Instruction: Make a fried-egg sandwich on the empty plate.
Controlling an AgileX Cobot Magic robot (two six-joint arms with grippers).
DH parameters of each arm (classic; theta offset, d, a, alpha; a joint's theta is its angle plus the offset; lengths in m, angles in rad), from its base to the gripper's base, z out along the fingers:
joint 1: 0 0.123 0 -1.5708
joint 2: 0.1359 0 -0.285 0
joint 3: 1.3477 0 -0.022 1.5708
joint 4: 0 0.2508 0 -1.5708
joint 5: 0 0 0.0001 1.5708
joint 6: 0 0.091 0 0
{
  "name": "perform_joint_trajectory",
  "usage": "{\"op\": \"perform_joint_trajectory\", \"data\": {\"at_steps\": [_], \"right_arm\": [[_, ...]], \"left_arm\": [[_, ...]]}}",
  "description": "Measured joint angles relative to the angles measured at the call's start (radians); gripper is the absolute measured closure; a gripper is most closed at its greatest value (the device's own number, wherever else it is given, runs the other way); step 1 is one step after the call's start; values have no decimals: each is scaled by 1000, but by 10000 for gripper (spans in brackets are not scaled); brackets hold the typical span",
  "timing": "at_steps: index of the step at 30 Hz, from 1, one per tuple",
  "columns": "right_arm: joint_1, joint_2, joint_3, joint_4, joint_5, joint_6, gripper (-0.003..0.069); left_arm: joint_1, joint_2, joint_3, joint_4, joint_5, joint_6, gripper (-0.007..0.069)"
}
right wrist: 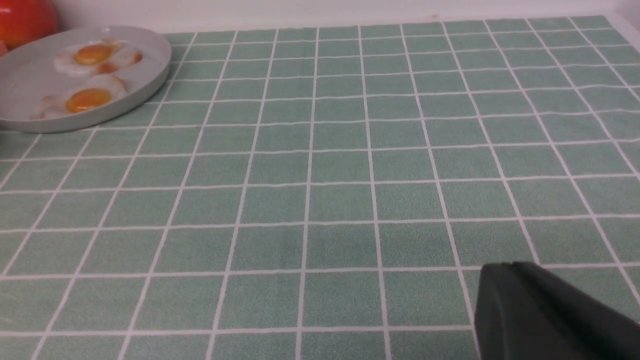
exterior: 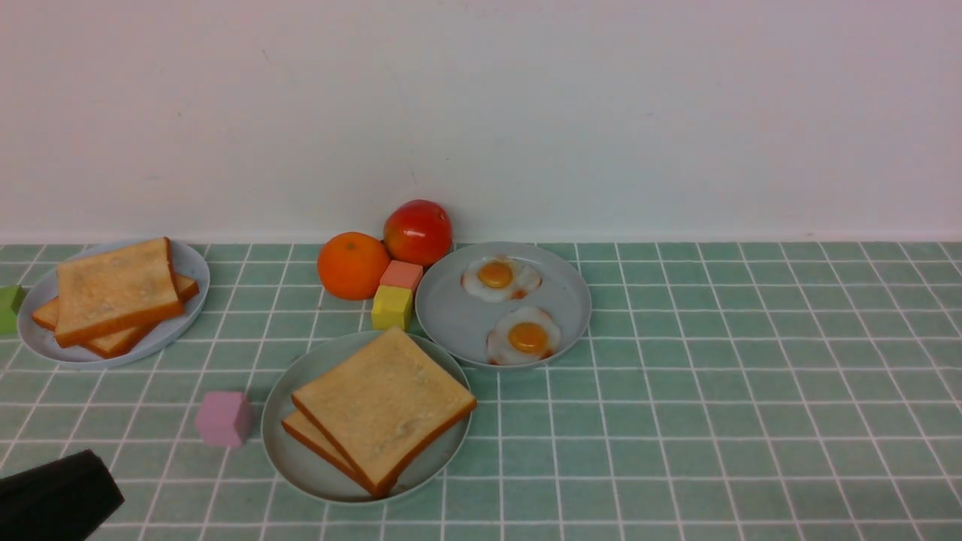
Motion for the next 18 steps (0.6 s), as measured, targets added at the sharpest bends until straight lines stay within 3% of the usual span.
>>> {"op": "perform_joint_trajectory", "data": {"at_steps": [3,7,8,9,12,13,14,18], "right_arm": [[0,0,0,0,0,0,652],[0,0,0,0,0,0,647],[0,0,-1,0,0,0,646],[0,0,-1,0,0,0,645],[0,0,-1,0,0,0,645],[0,0,-1,0,0,0,645],[0,0,-1,0,0,0,644],[0,0,-1,0,0,0,640]], "left_arm": [[79,-28,0,-129,22,101,638],[291,-96,37,-337,-37,346,638],[303,-99,41,-349,-44,361,638],[402,-128,82,-462,-100,476,638],[589,-172,176,-627,-200,654,638],[589,-172,182,-636,-200,654,638],[699,-176,247,-692,-225,706,638],[843,-176,346,-725,-183,678,638]]}}
